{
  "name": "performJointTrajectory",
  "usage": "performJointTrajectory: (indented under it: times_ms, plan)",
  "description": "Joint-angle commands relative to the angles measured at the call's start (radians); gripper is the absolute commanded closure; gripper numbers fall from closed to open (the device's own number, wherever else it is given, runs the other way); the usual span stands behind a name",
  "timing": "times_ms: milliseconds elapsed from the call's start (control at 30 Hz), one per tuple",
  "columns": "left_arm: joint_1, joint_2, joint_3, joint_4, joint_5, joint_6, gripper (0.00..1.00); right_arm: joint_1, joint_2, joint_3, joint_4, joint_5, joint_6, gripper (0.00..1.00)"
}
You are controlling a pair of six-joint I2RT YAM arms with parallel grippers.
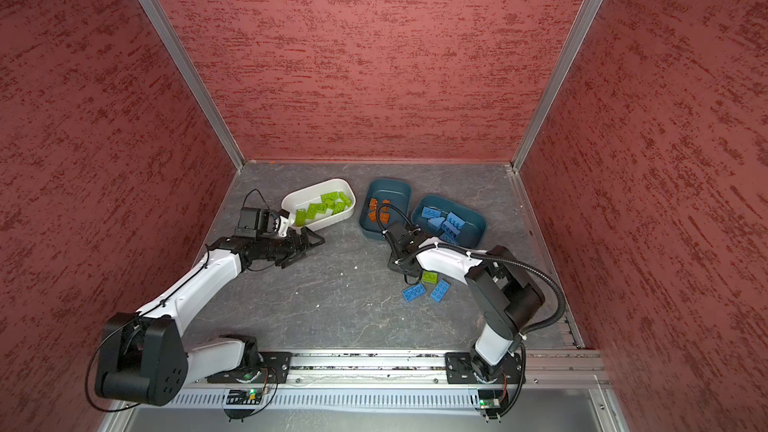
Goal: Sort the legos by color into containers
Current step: 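Carry the orange-brown brick into the nearer teal tub and release it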
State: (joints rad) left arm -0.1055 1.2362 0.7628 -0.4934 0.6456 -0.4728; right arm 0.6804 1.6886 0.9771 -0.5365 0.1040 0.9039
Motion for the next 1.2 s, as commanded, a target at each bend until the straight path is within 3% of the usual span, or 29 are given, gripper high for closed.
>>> performJointTrajectory:
  times_ms: [0, 133, 500, 767, 1000, 1100, 1167]
  plan:
    - [0.009, -0.02, -0.007, 0.007, -0.011, 0.025, 0.0, -0.001, 0.014, 0.03, -0.057, 0.079, -0.029, 0.65]
    - [0.01, -0.02, -0.005, 0.003, -0.008, 0.026, 0.0, -0.001, -0.003, 0.056, -0.101, 0.115, -0.057, 0.75]
    - [0.007, -0.025, 0.02, 0.038, 0.045, -0.02, 0.0, -0.055, -0.035, 0.287, -0.085, 0.04, -0.215, 0.79]
    - [-0.013, -0.016, 0.045, 0.081, 0.067, -0.065, 0.0, -0.174, 0.184, 0.523, -0.004, -0.02, -0.328, 0.8]
    - [-0.024, -0.009, 0.052, 0.075, 0.056, -0.067, 0.0, -0.222, 0.407, 0.723, 0.022, 0.001, -0.385, 0.79]
    - [-0.026, -0.012, 0.05, 0.071, 0.052, -0.066, 0.0, -0.231, 0.468, 0.786, 0.023, 0.005, -0.394, 0.74]
    - [-0.025, -0.013, 0.05, 0.066, 0.05, -0.064, 0.0, -0.232, 0.49, 0.817, 0.01, 0.003, -0.403, 0.64]
